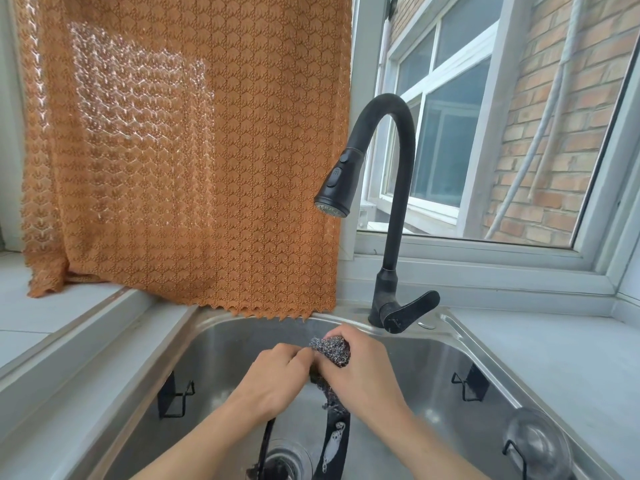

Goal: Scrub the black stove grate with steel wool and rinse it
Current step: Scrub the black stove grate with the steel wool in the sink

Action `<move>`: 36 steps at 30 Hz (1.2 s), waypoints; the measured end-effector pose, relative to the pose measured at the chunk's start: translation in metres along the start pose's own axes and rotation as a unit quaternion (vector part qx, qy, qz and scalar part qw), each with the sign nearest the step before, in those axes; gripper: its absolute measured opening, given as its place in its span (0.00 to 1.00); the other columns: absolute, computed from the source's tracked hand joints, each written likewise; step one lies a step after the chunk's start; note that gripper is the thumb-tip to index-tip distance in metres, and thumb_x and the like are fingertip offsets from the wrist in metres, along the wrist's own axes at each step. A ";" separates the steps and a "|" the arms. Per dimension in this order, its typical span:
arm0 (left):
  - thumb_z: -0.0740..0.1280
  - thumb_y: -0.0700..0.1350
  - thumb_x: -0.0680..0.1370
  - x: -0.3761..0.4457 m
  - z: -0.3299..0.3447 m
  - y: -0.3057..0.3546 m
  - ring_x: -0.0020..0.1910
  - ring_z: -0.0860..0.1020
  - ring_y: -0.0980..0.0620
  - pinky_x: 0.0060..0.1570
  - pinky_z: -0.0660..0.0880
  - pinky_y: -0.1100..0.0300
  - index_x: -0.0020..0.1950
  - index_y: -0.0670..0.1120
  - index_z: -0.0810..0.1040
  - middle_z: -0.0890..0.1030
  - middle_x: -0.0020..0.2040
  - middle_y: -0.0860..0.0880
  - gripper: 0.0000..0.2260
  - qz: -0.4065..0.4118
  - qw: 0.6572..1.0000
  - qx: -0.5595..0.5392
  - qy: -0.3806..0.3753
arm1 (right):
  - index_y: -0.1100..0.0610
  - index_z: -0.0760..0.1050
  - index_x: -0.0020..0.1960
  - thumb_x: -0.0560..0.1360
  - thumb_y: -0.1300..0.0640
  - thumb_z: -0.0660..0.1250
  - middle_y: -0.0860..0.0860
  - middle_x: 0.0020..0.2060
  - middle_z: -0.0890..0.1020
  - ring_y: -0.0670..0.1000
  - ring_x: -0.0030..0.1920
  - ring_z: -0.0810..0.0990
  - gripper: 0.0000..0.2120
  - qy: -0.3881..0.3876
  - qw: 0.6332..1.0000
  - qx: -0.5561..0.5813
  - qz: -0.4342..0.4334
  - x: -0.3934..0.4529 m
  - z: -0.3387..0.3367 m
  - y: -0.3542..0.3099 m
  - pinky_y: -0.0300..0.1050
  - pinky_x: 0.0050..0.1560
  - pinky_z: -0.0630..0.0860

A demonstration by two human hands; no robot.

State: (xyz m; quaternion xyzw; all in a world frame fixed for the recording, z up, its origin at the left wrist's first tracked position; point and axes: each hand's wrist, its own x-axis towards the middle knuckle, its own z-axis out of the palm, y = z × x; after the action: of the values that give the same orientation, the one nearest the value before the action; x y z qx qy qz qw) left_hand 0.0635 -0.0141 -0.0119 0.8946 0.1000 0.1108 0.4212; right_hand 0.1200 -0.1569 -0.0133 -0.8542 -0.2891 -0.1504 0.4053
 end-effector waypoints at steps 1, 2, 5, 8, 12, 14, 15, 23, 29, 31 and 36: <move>0.55 0.48 0.81 -0.001 0.001 0.001 0.32 0.70 0.48 0.37 0.69 0.54 0.36 0.45 0.69 0.76 0.35 0.46 0.15 0.003 1.000 0.000 -0.001 | 0.48 0.79 0.48 0.72 0.47 0.74 0.44 0.42 0.84 0.43 0.45 0.81 0.09 -0.004 1.000 -0.015 0.008 0.000 0.000 0.001 0.38 0.47 0.75; 0.55 0.47 0.81 -0.001 0.002 0.002 0.33 0.69 0.48 0.37 0.69 0.53 0.36 0.45 0.67 0.75 0.34 0.46 0.15 0.008 1.000 0.002 0.001 | 0.50 0.80 0.48 0.72 0.46 0.74 0.45 0.42 0.84 0.45 0.45 0.81 0.09 -0.016 0.999 -0.028 0.016 0.000 0.001 0.002 0.39 0.46 0.75; 0.54 0.46 0.82 -0.003 0.004 0.006 0.32 0.67 0.48 0.37 0.68 0.53 0.34 0.45 0.61 0.70 0.31 0.47 0.16 0.028 0.999 0.016 0.005 | 0.53 0.80 0.45 0.72 0.48 0.72 0.49 0.41 0.85 0.51 0.44 0.81 0.09 -0.059 0.996 -0.067 0.016 -0.004 0.002 -0.001 0.44 0.43 0.74; 0.54 0.46 0.83 -0.005 0.004 0.008 0.31 0.68 0.48 0.37 0.68 0.52 0.34 0.45 0.62 0.70 0.31 0.47 0.17 0.029 0.999 0.020 0.007 | 0.55 0.80 0.42 0.71 0.48 0.72 0.50 0.39 0.84 0.51 0.42 0.81 0.10 -0.051 0.996 -0.072 0.019 -0.003 0.002 -0.004 0.45 0.42 0.75; 0.53 0.46 0.83 -0.008 0.003 0.010 0.31 0.69 0.50 0.37 0.69 0.54 0.35 0.44 0.67 0.72 0.32 0.48 0.17 0.030 0.999 0.020 0.005 | 0.51 0.81 0.44 0.71 0.45 0.73 0.45 0.38 0.84 0.45 0.42 0.82 0.10 0.012 0.999 -0.036 0.036 0.001 -0.002 0.001 0.42 0.45 0.78; 0.54 0.46 0.83 -0.008 0.003 0.011 0.31 0.68 0.49 0.37 0.68 0.53 0.34 0.45 0.63 0.70 0.31 0.48 0.17 0.037 0.999 0.026 0.007 | 0.54 0.81 0.43 0.71 0.47 0.73 0.49 0.37 0.84 0.49 0.41 0.82 0.09 -0.027 0.998 -0.056 0.030 -0.001 -0.001 -0.001 0.43 0.42 0.76; 0.54 0.46 0.83 -0.008 0.003 0.012 0.32 0.68 0.48 0.37 0.68 0.53 0.33 0.46 0.61 0.69 0.30 0.48 0.18 0.039 0.999 0.033 0.005 | 0.55 0.80 0.43 0.71 0.50 0.72 0.51 0.38 0.84 0.51 0.41 0.81 0.08 -0.055 0.995 -0.077 0.019 -0.003 -0.001 -0.003 0.43 0.41 0.75; 0.54 0.47 0.83 -0.001 -0.003 0.000 0.32 0.66 0.48 0.35 0.65 0.54 0.35 0.46 0.63 0.70 0.31 0.49 0.16 0.000 0.999 0.039 0.003 | 0.47 0.83 0.48 0.67 0.45 0.80 0.42 0.40 0.86 0.39 0.40 0.83 0.13 -0.208 0.976 0.047 0.033 0.005 -0.017 0.014 0.39 0.47 0.79; 0.56 0.48 0.83 0.001 -0.005 -0.006 0.29 0.68 0.51 0.33 0.65 0.56 0.39 0.44 0.71 0.72 0.30 0.51 0.15 0.005 0.998 0.061 -0.009 | 0.51 0.85 0.52 0.71 0.50 0.79 0.51 0.46 0.88 0.50 0.50 0.86 0.12 -0.227 0.950 0.177 0.119 0.013 -0.047 0.030 0.47 0.59 0.80; 0.59 0.49 0.82 0.003 -0.006 -0.010 0.27 0.68 0.51 0.30 0.65 0.58 0.45 0.43 0.78 0.74 0.30 0.52 0.14 0.004 0.997 0.069 -0.014 | 0.54 0.84 0.52 0.70 0.52 0.80 0.52 0.45 0.88 0.49 0.46 0.87 0.12 -0.221 0.951 0.129 0.171 0.015 -0.047 0.042 0.48 0.57 0.81; 0.61 0.46 0.83 0.006 -0.006 -0.016 0.28 0.70 0.52 0.31 0.66 0.59 0.45 0.49 0.80 0.77 0.32 0.51 0.11 0.027 0.996 0.082 -0.023 | 0.61 0.79 0.61 0.71 0.54 0.79 0.55 0.52 0.84 0.52 0.49 0.83 0.22 -0.284 0.925 -0.112 0.226 0.013 -0.037 0.068 0.44 0.47 0.79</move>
State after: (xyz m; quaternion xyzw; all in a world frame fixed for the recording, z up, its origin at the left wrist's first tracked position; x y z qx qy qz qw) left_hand 0.0660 0.0018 -0.0202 0.9308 0.0751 0.0925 0.3456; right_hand 0.1716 -0.2155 -0.0250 -0.9435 -0.1729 0.1625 0.2315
